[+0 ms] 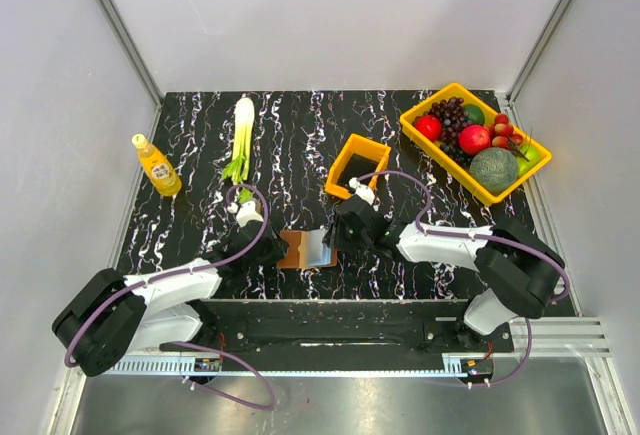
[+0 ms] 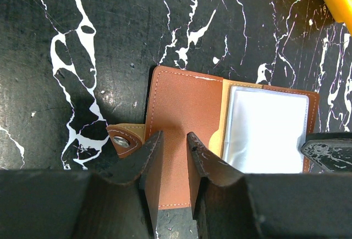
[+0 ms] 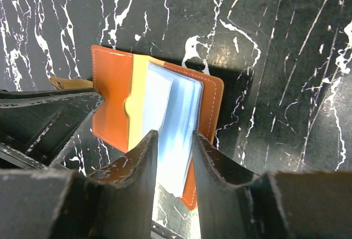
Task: Put the credit cards into the card holder
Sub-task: Open the card holder at the center of the board.
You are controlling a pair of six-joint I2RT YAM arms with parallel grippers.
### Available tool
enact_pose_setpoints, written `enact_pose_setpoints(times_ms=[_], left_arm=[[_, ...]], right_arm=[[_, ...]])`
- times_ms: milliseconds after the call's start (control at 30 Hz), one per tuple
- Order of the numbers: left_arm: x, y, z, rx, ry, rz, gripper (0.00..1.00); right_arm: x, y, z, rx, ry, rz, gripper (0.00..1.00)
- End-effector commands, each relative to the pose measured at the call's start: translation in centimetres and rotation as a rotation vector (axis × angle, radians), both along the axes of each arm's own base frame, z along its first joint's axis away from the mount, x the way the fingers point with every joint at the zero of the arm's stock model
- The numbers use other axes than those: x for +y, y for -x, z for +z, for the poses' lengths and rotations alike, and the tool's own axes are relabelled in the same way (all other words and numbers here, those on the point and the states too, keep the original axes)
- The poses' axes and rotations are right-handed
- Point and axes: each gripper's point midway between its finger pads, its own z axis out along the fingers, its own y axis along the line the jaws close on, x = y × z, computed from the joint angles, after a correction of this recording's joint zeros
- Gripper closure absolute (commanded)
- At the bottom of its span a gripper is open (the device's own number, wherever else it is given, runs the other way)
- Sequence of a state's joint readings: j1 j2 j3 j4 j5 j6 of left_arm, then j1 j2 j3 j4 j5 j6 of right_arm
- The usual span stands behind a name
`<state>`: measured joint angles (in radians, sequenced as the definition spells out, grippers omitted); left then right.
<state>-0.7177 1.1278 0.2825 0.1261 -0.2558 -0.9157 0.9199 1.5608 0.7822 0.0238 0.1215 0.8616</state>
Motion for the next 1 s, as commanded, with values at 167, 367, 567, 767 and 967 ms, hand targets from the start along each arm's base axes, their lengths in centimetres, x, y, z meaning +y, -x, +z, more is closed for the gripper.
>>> enact_pose_setpoints(times_ms=[167,367,567,767,967], left_arm=[[-0.6,-1.0,1.1,-0.036,0.015,-0.001,0.72],[-0.8,-1.1,1.3,-0.044,0.024,-0.010,0.72],[-1.0,-1.2,1.5,-0.054,0.033,-0.015,0.72],[-1.1,-1.2,1.8,-0.058,0.040,-0.017,0.72],[-1.0,-1.1,2.1,-0.072,0.052,-0.015,0.71]], right_arm=[[1.4,-0.5,0.5,0.014,-0.097,0.002,0.63],[3.2,0.1,1.4,0.018,-0.181,0.072,0.69],[4.5,0.6,3.0,-0.022,-0.265,0.152,0.66],[4.3,0.1,1.6,0.007,-0.213,0.117,0.67],[6.2,0.9,1.7,0.012,-0.286,0.214,0.56]])
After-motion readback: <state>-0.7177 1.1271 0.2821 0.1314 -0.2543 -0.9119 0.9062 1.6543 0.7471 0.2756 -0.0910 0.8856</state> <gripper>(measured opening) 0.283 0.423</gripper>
